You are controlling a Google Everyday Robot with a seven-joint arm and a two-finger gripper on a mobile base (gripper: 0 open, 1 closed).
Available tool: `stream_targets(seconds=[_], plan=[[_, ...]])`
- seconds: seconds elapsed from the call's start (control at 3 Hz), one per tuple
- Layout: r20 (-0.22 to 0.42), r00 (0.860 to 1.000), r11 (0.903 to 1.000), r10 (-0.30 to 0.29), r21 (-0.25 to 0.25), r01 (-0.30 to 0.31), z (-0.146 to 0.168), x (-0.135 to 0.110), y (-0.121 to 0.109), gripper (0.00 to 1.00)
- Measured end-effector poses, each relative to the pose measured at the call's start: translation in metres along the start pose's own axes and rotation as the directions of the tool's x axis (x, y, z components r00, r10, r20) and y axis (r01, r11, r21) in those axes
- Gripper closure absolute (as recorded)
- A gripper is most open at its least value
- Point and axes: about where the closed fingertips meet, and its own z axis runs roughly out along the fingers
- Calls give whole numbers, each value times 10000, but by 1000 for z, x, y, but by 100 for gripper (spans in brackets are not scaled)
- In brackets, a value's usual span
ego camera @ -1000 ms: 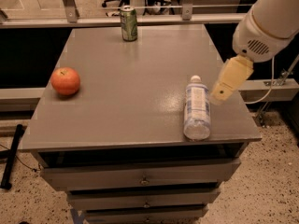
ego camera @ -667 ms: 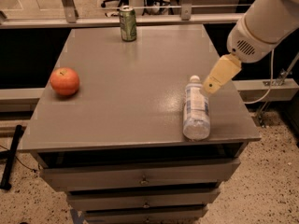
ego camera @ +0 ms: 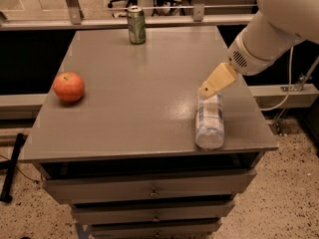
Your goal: Place blue plastic bottle upright
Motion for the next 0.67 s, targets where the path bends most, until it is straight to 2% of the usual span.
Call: stream_targets(seconds=[0.33, 0.67], plan=[[-372, 9936, 9942, 1069, 180, -1063, 23, 3, 16, 0], [-389, 9798, 9804, 1963, 221, -1955, 23, 5, 17, 0]])
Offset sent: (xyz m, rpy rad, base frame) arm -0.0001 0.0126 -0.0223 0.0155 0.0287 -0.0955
